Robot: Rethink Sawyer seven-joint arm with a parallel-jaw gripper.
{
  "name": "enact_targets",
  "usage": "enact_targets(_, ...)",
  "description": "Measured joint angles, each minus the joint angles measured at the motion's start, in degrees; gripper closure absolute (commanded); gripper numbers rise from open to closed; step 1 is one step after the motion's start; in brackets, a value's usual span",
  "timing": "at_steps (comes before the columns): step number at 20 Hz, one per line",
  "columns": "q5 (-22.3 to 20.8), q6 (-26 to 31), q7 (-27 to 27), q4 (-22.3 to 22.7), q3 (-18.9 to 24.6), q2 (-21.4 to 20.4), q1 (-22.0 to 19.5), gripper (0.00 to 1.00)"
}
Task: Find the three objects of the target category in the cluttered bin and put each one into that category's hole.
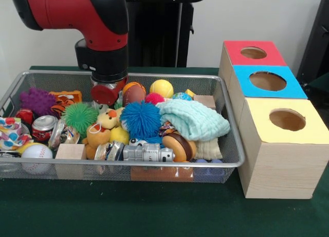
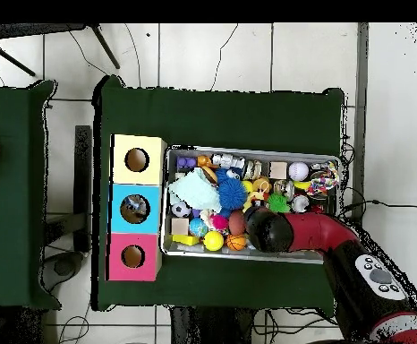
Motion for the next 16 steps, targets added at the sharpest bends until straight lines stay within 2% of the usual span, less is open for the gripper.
enact_targets(8,0.2,0.0,0.0,1.0,0.0,-0.9,0.0,1.00)
enact_targets(16,1.7,0.0,0.0,4.0,0.9,-3.3,-0.3,1.00)
